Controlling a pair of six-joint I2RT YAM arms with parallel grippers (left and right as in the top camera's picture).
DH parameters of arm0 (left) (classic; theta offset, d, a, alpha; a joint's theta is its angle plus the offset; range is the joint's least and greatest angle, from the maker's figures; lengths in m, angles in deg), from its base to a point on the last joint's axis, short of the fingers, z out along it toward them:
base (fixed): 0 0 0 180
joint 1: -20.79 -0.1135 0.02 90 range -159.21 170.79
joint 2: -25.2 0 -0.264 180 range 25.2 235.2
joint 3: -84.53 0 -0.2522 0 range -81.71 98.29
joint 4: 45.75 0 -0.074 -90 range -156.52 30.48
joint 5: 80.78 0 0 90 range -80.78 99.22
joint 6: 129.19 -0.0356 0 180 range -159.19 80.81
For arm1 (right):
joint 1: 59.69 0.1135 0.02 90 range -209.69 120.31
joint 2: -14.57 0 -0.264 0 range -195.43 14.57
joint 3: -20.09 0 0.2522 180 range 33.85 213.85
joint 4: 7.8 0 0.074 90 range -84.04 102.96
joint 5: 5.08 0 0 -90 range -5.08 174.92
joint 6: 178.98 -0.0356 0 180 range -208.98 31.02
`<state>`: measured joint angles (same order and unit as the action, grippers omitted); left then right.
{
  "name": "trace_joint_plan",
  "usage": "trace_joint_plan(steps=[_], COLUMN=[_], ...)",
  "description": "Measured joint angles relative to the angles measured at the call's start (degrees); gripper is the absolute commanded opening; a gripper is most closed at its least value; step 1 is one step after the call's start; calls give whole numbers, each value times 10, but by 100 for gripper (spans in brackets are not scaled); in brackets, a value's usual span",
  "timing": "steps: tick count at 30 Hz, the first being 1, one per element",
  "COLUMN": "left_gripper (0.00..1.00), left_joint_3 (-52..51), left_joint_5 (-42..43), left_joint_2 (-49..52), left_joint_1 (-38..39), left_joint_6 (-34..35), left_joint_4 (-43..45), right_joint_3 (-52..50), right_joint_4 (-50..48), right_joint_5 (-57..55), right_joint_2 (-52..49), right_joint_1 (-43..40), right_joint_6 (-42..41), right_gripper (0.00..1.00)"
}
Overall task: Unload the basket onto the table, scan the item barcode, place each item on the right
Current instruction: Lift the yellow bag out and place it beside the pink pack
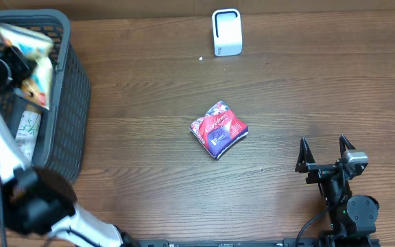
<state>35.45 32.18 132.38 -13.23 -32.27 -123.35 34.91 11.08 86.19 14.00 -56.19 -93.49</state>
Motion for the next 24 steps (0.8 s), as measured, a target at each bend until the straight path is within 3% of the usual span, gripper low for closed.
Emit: trace_joint_plan(steps=[6,10,16,20,24], left_gripper=[4,4,4,4,4], left_joint_3=[7,16,-16,-59,-90], left_joint_5=[66,112,134,66,-9], left_joint_2=[-158,-214,-181,-126,-55], left_joint_1=[9,83,297,414,483], left_joint_6=[0,0,0,5,25], left_joint_4=[23,-9,-39,-49,-57], right_joint_3=[0,0,0,0,0], right_joint_4=[0,0,0,0,0], right_joint_5=[0,0,0,0,0], right_joint_2=[0,0,0,0,0], right_joint_1=[0,0,0,0,0], right_joint_6=[0,0,0,0,0], right_gripper=[100,100,100,100,100])
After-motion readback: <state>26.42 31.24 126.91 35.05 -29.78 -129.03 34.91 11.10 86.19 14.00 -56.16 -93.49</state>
